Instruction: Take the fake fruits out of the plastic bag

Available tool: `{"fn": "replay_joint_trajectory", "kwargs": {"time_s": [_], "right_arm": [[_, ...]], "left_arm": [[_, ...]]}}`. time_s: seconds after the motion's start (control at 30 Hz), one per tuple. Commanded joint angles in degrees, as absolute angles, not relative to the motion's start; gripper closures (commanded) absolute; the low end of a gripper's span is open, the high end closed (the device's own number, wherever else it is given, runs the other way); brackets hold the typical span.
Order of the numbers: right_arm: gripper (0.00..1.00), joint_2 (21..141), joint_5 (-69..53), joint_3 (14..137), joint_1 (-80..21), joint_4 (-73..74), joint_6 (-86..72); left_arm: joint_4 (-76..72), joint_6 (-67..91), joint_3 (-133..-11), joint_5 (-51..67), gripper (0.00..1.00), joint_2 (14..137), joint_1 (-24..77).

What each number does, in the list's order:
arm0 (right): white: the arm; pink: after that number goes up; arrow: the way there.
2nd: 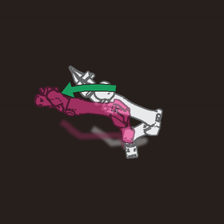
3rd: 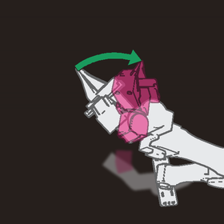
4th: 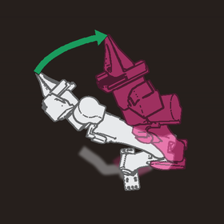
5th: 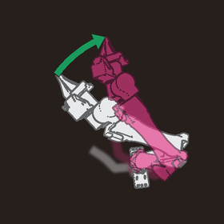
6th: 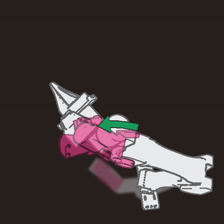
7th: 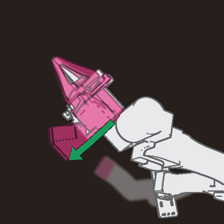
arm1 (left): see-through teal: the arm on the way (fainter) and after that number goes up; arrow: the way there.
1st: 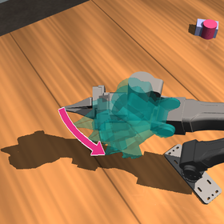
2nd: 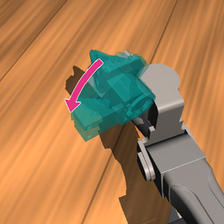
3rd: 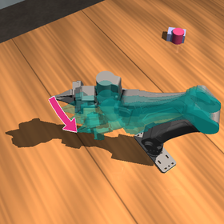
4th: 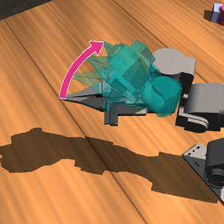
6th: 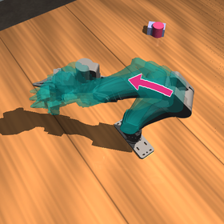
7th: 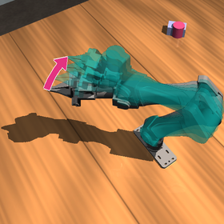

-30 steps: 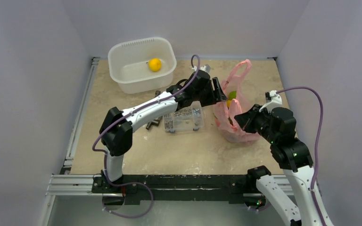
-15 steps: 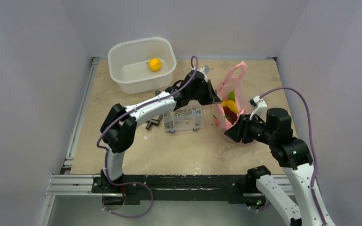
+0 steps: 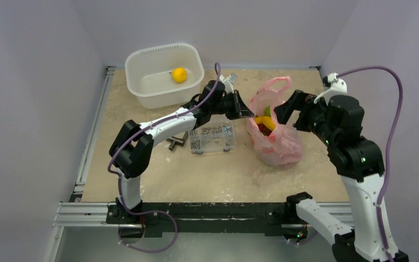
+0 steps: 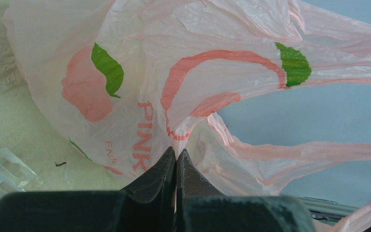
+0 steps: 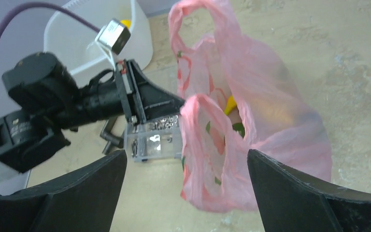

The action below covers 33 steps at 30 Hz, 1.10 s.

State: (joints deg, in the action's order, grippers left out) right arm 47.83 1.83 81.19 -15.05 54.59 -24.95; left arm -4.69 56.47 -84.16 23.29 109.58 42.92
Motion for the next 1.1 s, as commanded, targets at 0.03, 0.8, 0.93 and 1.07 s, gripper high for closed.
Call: {"fn": "replay_joint_trajectory", "kwargs": {"time_s": [0.03,0.8,0.93,1.07], "right_arm": [[0.04,60.1,7.7,86.5,-15.1,51.4,-23.3],[1.0,41.8,-17.7,56.4,-15.1,69.1,-23.6],[1.0,39.2,-14.6,49.8,-15.0,71.8,-25.3],[1.0,40.0,-10.1,48.5,-15.1,70.1,-28.2]], "left_arm": [[-8.1,56.1,-84.5,24.8,1.0,106.5,42.7],[-17.2,70.4,-92.6,26.7,1.0,117.4,36.2],[-17.8,70.7,-93.0,27.3,1.0,117.7,35.7],[-19.8,71.9,-92.5,29.3,1.0,117.3,35.6]]}}
